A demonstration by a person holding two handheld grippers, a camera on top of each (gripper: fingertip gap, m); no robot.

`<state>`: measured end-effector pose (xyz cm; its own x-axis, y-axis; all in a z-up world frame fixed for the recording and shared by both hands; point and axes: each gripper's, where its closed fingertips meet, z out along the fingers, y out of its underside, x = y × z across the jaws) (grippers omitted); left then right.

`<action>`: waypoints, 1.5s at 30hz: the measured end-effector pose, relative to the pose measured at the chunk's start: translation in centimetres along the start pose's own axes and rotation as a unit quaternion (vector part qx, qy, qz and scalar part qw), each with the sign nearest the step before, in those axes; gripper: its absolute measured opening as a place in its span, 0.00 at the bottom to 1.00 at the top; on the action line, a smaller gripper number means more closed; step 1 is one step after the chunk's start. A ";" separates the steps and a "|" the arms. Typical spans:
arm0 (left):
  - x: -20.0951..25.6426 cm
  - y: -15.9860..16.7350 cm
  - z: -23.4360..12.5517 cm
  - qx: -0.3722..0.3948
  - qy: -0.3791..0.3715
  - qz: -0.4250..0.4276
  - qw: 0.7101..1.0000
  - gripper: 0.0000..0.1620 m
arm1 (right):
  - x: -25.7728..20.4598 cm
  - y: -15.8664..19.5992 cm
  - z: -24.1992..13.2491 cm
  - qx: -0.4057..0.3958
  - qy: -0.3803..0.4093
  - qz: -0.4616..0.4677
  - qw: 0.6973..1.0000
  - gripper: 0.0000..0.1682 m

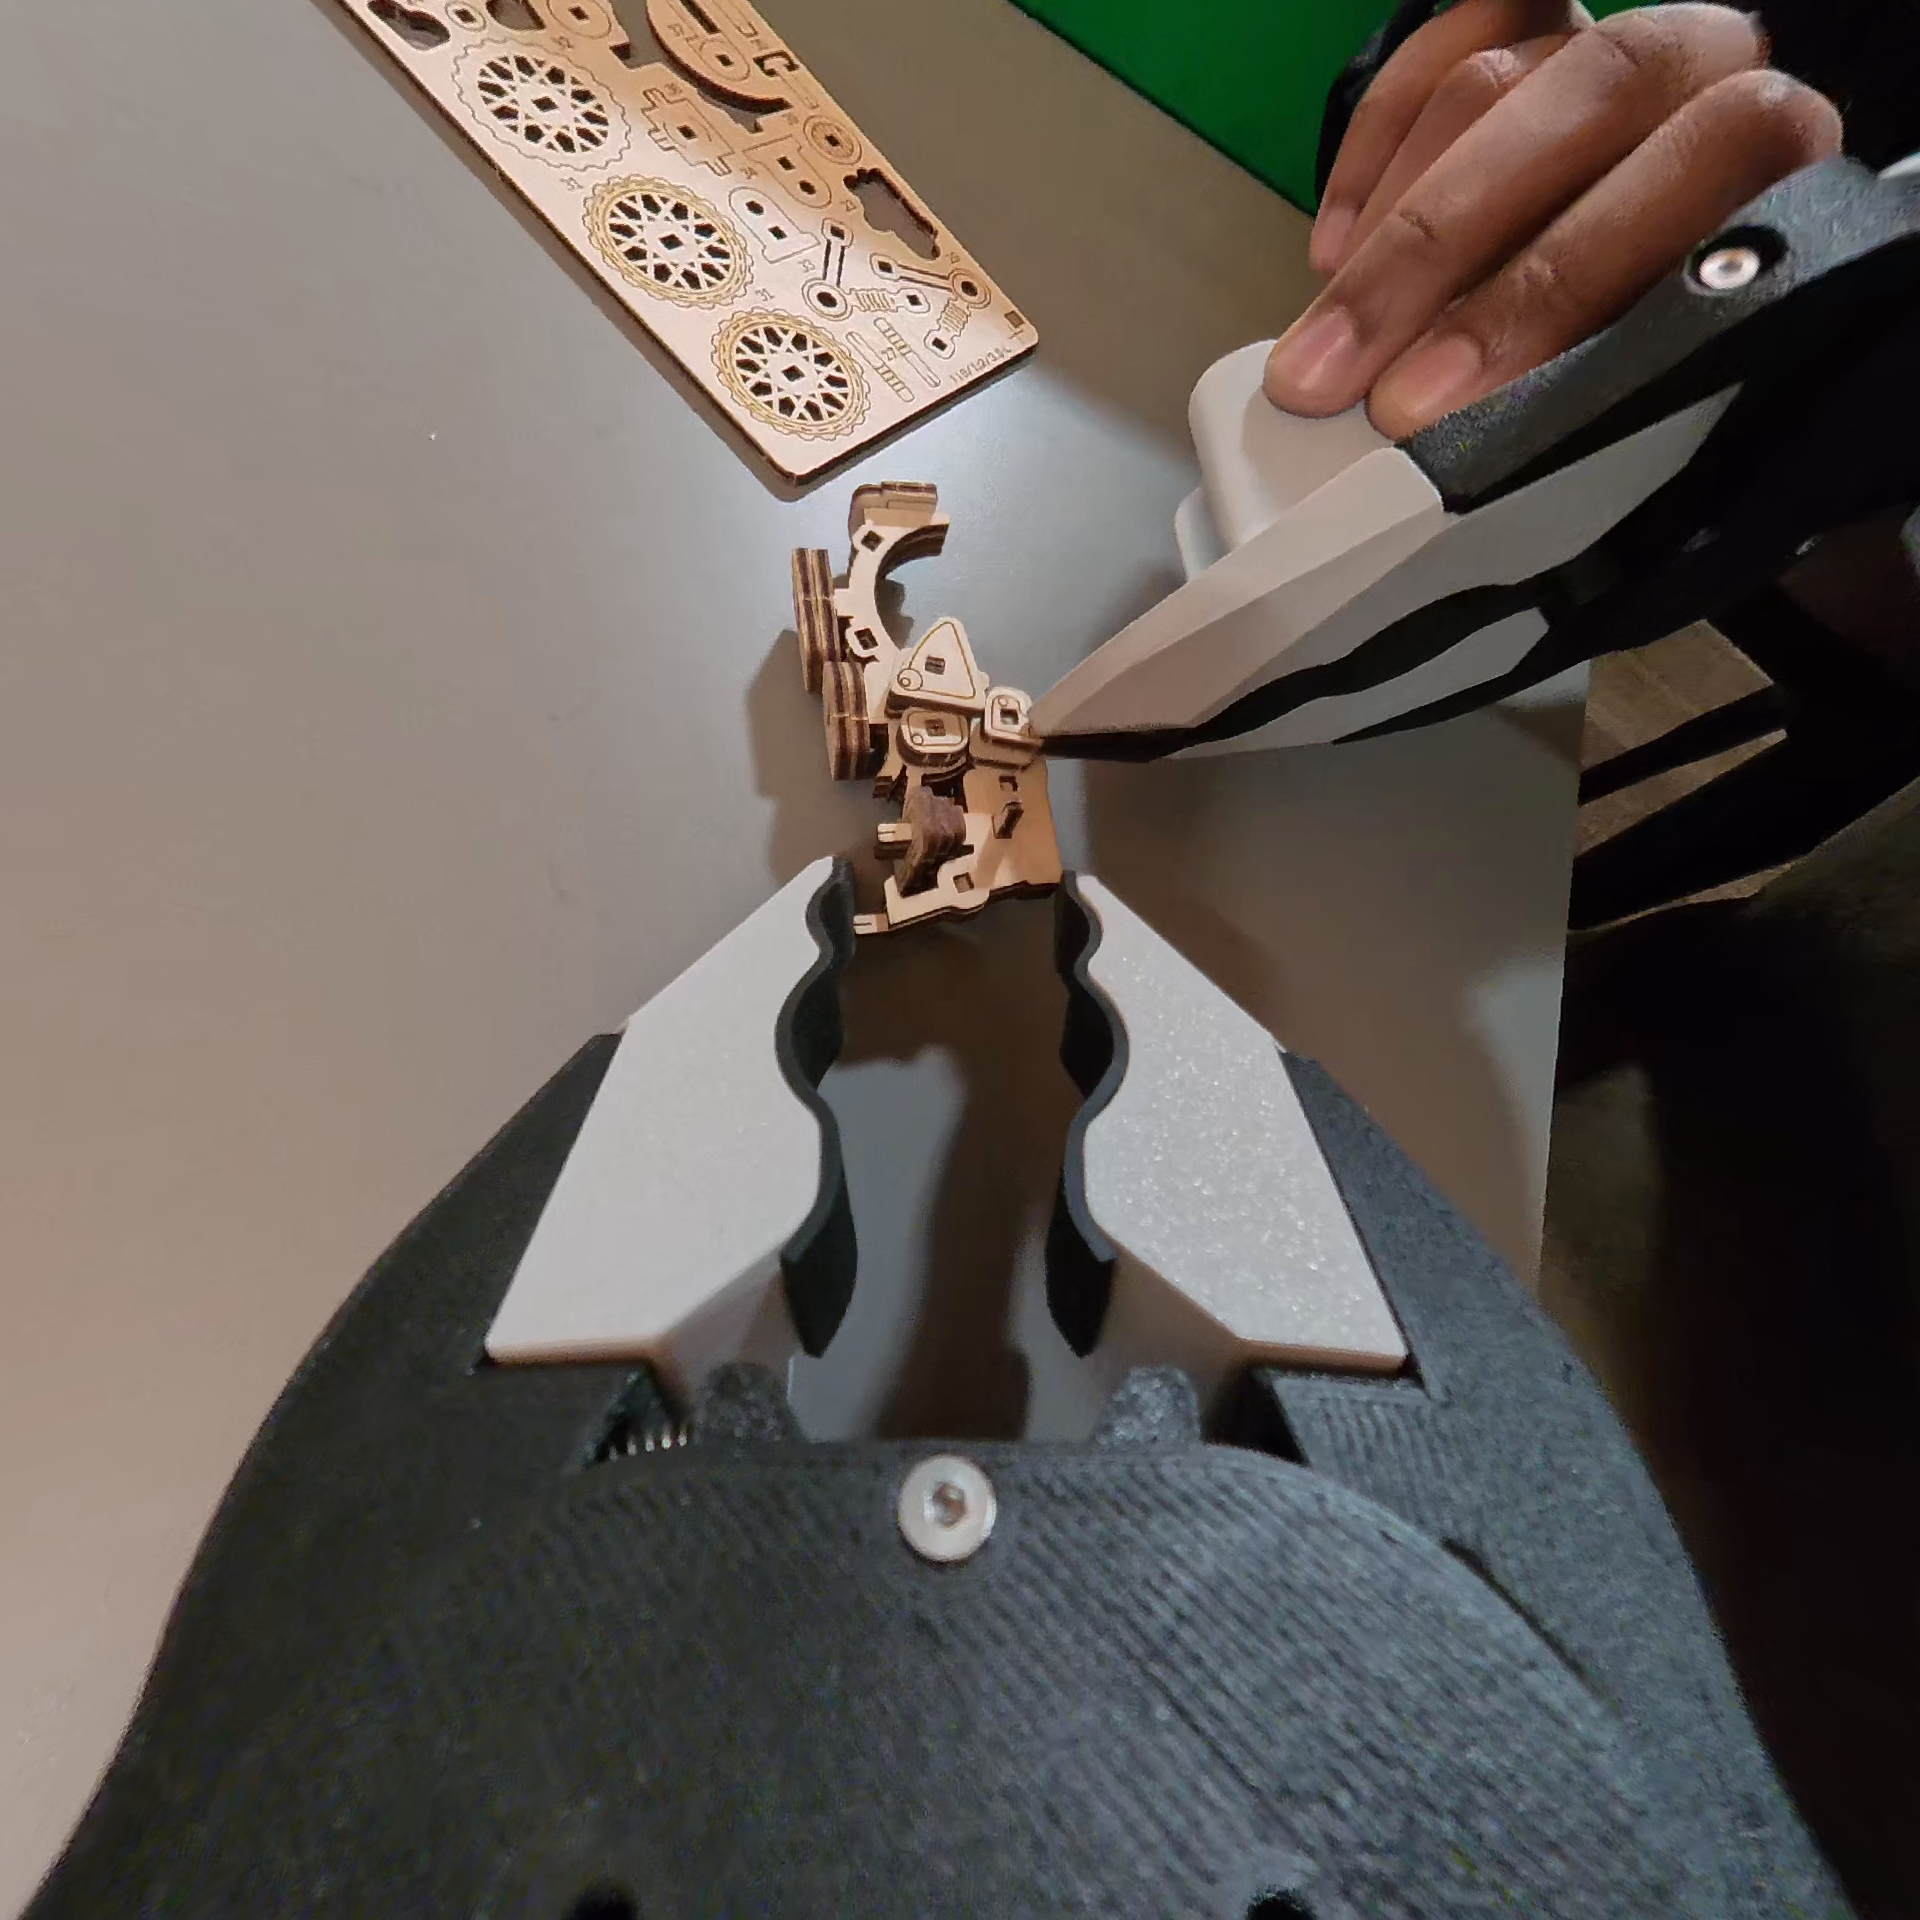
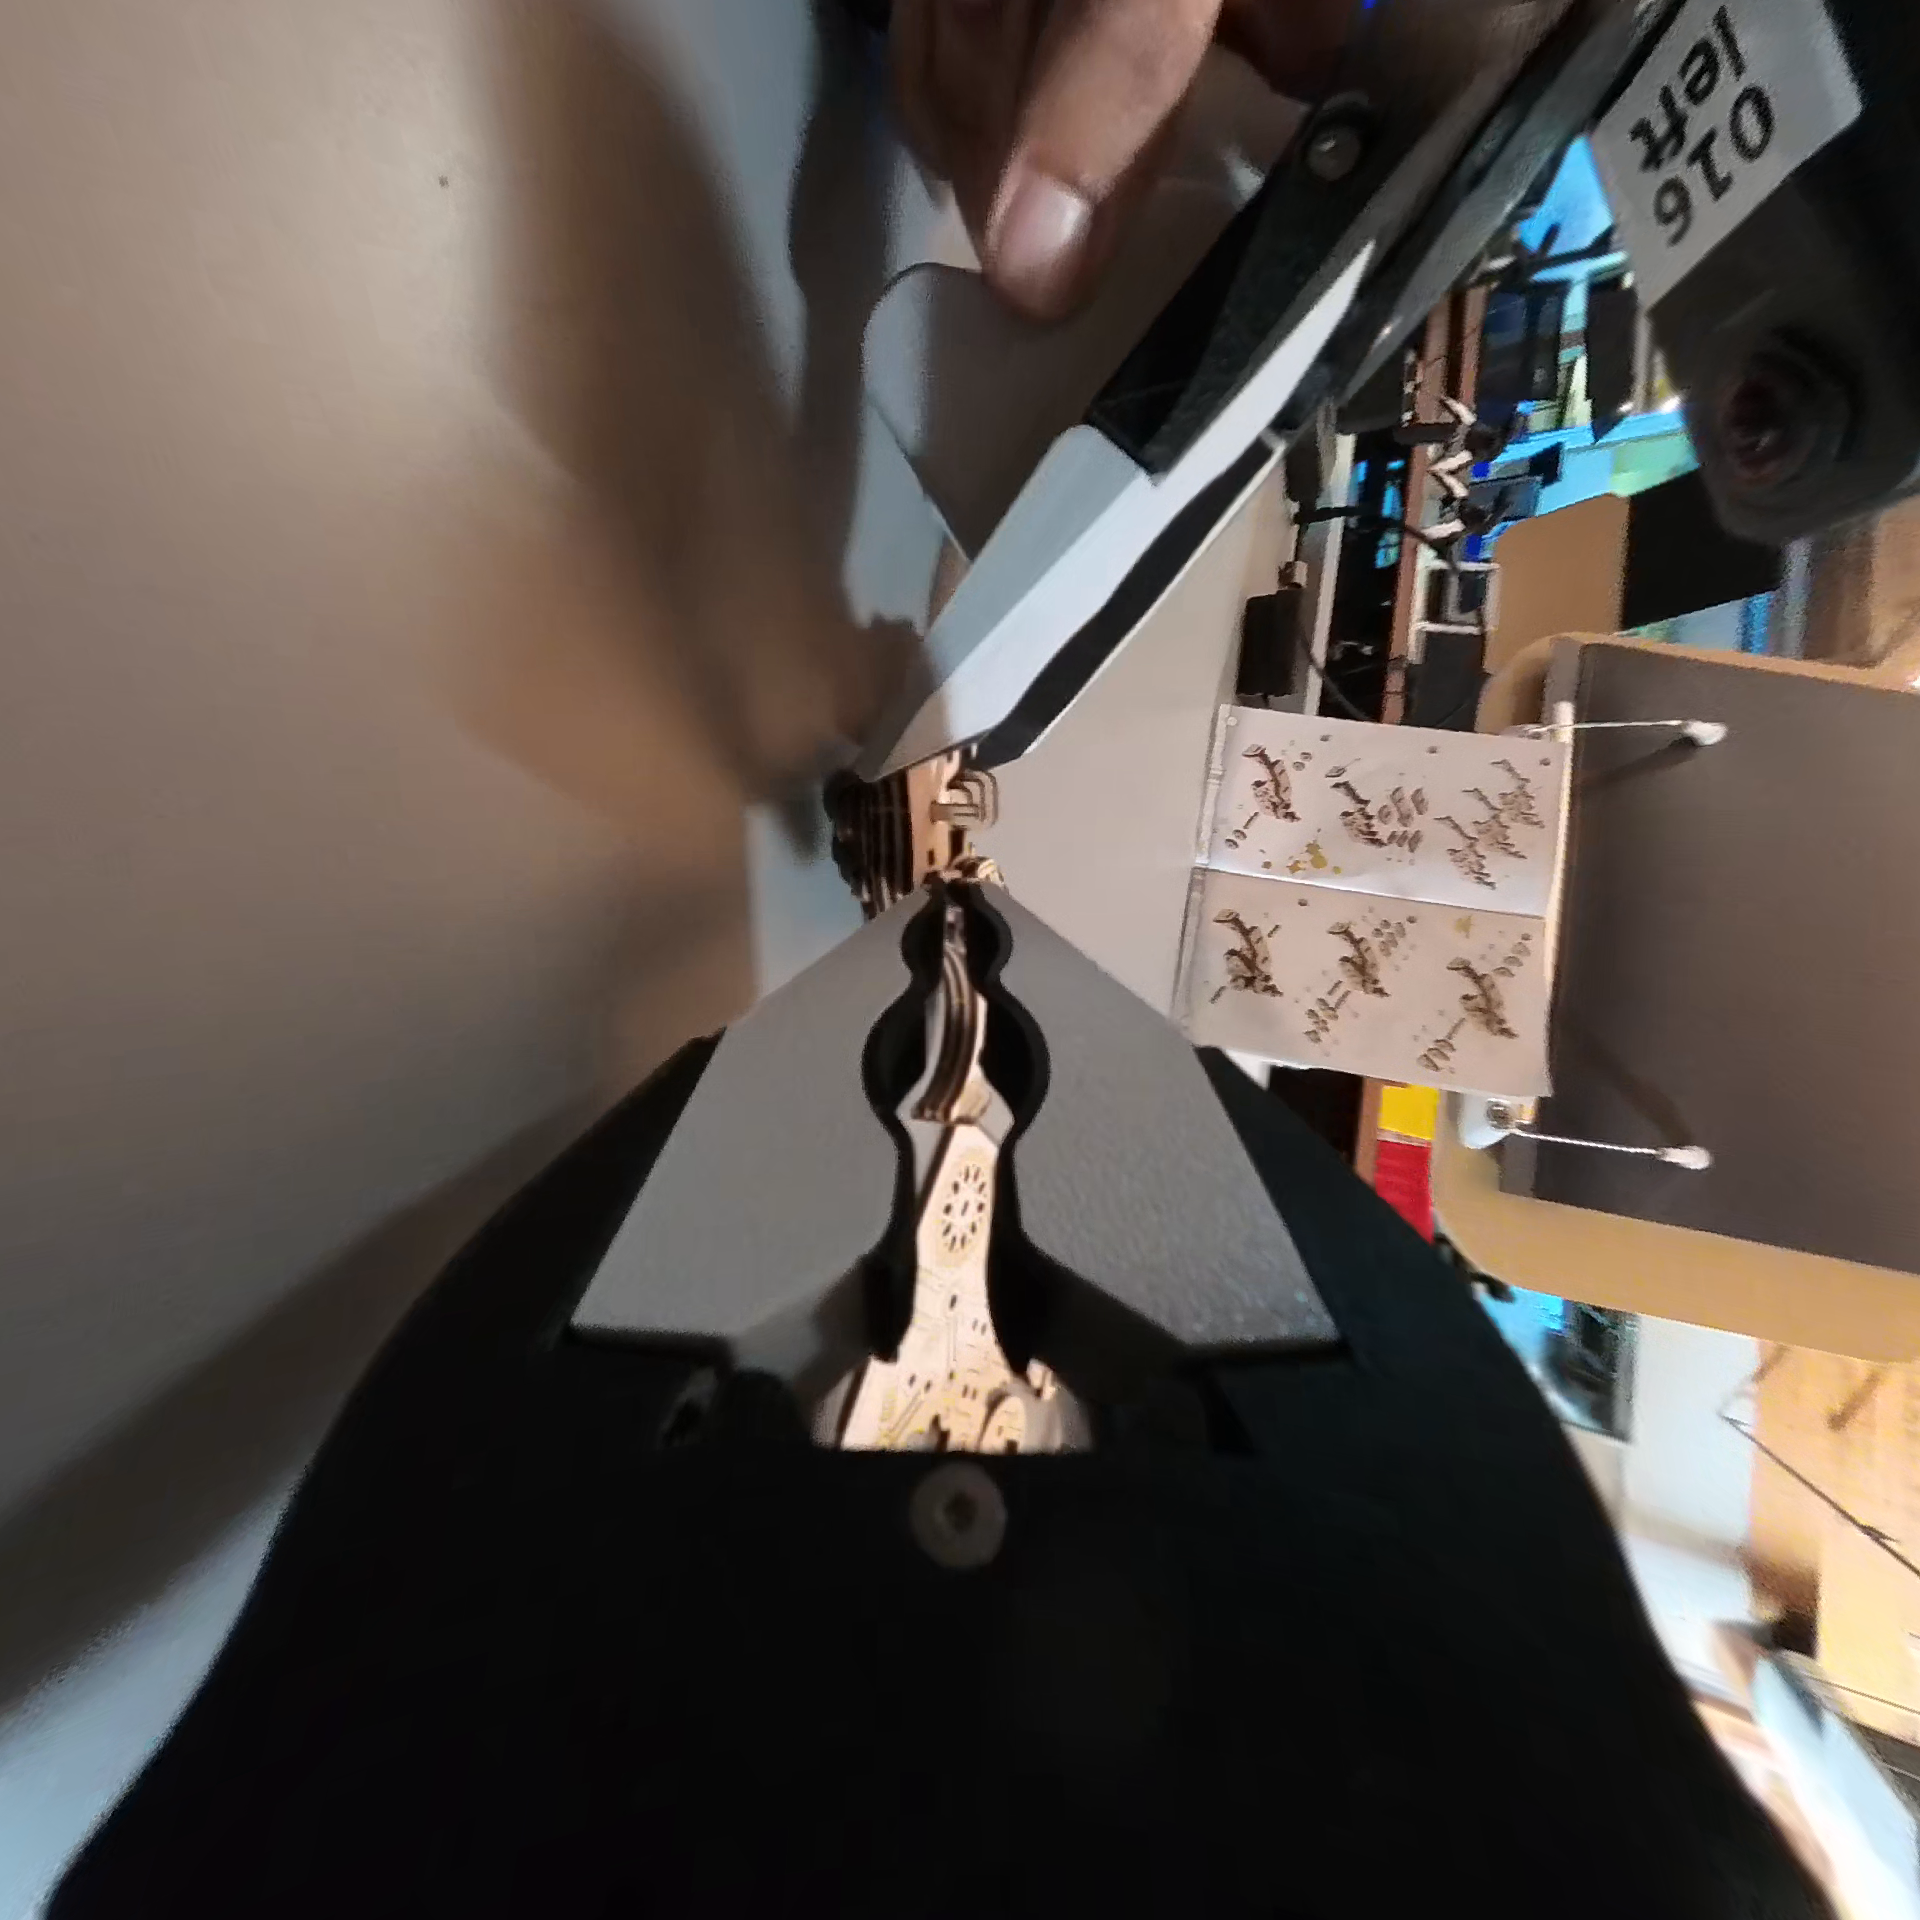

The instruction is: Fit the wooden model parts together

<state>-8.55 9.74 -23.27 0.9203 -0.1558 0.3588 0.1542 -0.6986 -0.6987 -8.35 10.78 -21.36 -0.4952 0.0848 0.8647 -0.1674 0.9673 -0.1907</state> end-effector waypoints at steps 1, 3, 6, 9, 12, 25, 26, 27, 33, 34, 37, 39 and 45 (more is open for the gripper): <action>0.0 0.0 0.0 -0.001 -0.003 0.006 1.000 0.24 | -0.1 0.0 0.0 0.002 -0.008 0.011 1.000 0.01; 0.0 0.1 0.1 -0.006 -0.015 0.024 1.000 0.24 | -0.2 0.0 -0.1 0.005 -0.026 0.034 0.999 0.01; 0.1 0.2 0.3 -0.013 -0.034 0.057 0.998 0.25 | -0.3 -0.1 -0.2 0.011 -0.051 0.066 0.996 0.01; 0.1 0.2 0.3 -0.013 -0.037 0.061 0.997 0.25 | -0.3 0.0 -0.3 0.013 -0.070 0.078 0.994 0.01; 0.1 0.2 0.3 -0.013 -0.032 0.058 0.998 0.24 | -0.3 0.0 -0.4 0.017 -0.088 0.082 0.993 0.01; 0.2 0.3 0.4 -0.017 -0.033 0.066 0.997 0.25 | -0.4 -0.3 -0.3 0.028 -0.133 0.069 0.988 0.01; 0.2 0.3 0.4 -0.017 -0.033 0.066 0.997 0.25 | -0.4 -0.2 -0.4 0.029 -0.133 0.070 0.988 0.01; 0.2 0.3 0.4 -0.017 -0.032 0.065 0.997 0.25 | -0.4 -0.2 -0.4 0.031 -0.133 0.071 0.988 0.01; 0.9 0.2 0.4 -0.013 -0.010 0.054 0.998 0.05 | -0.3 0.6 -0.4 0.021 -0.123 0.055 0.991 0.01; 0.8 0.2 0.5 -0.013 -0.012 0.051 0.999 0.05 | -0.4 0.6 -0.4 0.025 -0.123 0.055 0.991 0.01; 0.8 0.1 0.5 -0.011 -0.010 0.045 0.999 0.05 | -0.5 0.2 -0.5 0.036 -0.128 0.070 0.989 0.01; 0.8 0.1 0.5 -0.010 -0.005 0.039 0.999 0.06 | -0.5 0.3 -0.5 0.036 -0.126 0.070 0.989 0.01; 0.7 0.0 0.3 -0.004 0.009 0.011 1.000 0.06 | -0.5 0.4 -0.6 0.042 -0.122 0.082 0.988 0.01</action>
<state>-7.83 9.84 -23.23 0.9170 -0.1835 0.3543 0.1310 -0.7003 -0.7018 -7.65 11.23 -21.53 -0.7108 0.1683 0.6829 -0.1334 0.9210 -0.3659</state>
